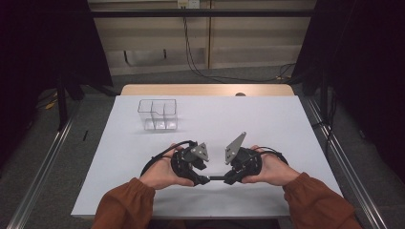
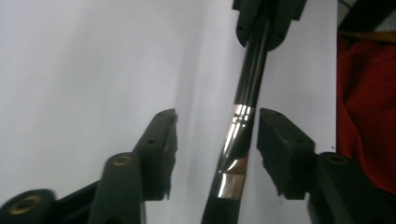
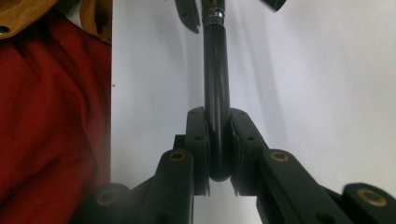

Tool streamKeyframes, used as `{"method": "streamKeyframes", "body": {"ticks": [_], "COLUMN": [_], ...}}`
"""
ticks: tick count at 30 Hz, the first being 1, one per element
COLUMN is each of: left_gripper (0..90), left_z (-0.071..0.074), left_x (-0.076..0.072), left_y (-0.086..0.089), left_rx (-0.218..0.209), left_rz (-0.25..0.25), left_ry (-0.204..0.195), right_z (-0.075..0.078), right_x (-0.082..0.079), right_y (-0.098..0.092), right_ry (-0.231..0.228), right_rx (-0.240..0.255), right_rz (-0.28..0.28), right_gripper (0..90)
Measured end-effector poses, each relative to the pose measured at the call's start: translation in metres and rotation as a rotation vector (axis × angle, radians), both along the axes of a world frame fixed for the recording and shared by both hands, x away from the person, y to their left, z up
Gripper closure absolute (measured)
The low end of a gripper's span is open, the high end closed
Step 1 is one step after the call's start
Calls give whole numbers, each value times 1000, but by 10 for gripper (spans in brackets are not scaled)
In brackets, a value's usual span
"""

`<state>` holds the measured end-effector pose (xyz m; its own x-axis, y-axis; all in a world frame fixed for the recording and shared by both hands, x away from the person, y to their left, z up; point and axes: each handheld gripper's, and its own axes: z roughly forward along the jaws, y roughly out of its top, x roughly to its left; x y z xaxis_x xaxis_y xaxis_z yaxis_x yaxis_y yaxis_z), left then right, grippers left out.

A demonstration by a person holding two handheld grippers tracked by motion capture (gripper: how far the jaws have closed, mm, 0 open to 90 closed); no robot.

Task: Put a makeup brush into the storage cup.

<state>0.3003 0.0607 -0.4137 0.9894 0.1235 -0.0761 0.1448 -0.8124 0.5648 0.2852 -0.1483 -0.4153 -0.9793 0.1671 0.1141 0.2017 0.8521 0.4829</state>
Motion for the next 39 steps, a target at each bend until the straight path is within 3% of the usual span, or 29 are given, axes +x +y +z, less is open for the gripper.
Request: {"method": "streamKeyframes", "body": {"ticks": [8,15,26,39], "left_gripper": [220,98,42,42], "left_z": [-2,-6,-8,-13], "left_x": [4,5,-2,-14], "left_y": [15,28,54,71], "left_rx": [-45,-38,-99,-136], "left_rz": [90,152,224,300], "left_ry": [9,-1,-2,-57], "right_z": [-3,-4,-8,-14], "right_x": [0,1,-1,-6], "right_y": [-7,-16,-23,-40], "right_ry": [1,18,24,22], "right_rx": [19,26,44,77], "right_rz": [-41,-72,-109,-178], "right_gripper": [802,802,802,801]}}
